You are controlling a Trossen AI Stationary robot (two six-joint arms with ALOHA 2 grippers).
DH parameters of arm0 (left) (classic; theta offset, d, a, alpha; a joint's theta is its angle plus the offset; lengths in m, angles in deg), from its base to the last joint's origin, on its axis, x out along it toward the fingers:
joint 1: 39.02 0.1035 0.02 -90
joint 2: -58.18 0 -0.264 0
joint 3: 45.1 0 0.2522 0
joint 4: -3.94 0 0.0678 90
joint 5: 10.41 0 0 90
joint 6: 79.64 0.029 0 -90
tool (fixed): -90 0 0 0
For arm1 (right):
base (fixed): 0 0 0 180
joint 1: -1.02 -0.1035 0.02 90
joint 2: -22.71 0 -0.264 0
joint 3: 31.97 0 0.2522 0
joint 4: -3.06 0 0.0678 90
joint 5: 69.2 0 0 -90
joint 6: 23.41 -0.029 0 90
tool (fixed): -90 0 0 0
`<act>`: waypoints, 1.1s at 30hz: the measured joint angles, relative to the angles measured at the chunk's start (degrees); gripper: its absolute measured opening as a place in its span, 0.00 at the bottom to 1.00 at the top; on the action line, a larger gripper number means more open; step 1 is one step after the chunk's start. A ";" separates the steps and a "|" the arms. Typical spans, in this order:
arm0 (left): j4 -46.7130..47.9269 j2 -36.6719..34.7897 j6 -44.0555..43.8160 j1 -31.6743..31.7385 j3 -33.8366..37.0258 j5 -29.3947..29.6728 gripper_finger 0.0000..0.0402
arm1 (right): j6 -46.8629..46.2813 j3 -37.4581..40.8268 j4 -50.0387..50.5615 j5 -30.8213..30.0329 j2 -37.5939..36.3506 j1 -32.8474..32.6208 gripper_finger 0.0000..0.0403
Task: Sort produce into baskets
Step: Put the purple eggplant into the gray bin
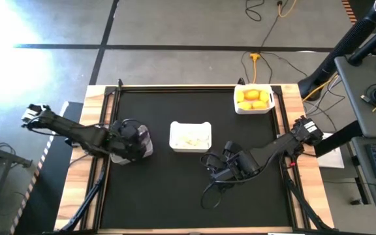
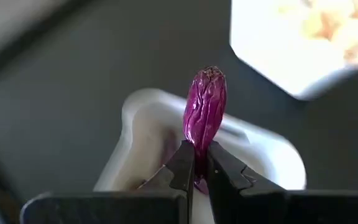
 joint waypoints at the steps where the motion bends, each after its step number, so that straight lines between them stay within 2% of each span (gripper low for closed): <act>1: -2.09 -1.97 -0.98 0.06 2.62 -2.68 0.03 | 0.17 0.00 -0.02 -0.12 0.00 0.27 0.57; 4: -9.09 -6.23 -3.49 0.06 8.75 -9.17 0.05 | 5.42 0.00 -0.03 -0.29 0.00 1.24 0.57; 8: -15.46 -8.98 -4.33 0.06 13.06 -12.89 0.08 | 15.23 -0.07 -0.59 -0.32 0.00 2.34 0.57; 13: -13.69 -9.41 -1.25 0.04 13.69 -20.37 0.08 | 26.76 -0.07 -0.82 -0.28 0.02 2.72 0.57; 16: -14.24 -8.94 -3.43 0.04 13.37 -20.82 0.08 | 33.84 -0.07 -0.85 -0.21 0.02 2.76 0.57; 21: -15.11 -8.01 1.65 0.01 12.52 -19.63 0.08 | 32.45 -0.07 -1.94 -0.19 0.02 2.85 0.57; 27: -14.97 -7.60 3.03 -0.03 11.87 -21.05 0.08 | 30.07 -0.07 -7.86 -0.19 0.02 2.88 0.57; 33: -12.43 -7.60 0.95 -0.03 11.68 -20.05 0.10 | 18.68 -0.07 -9.80 0.31 0.04 2.56 0.57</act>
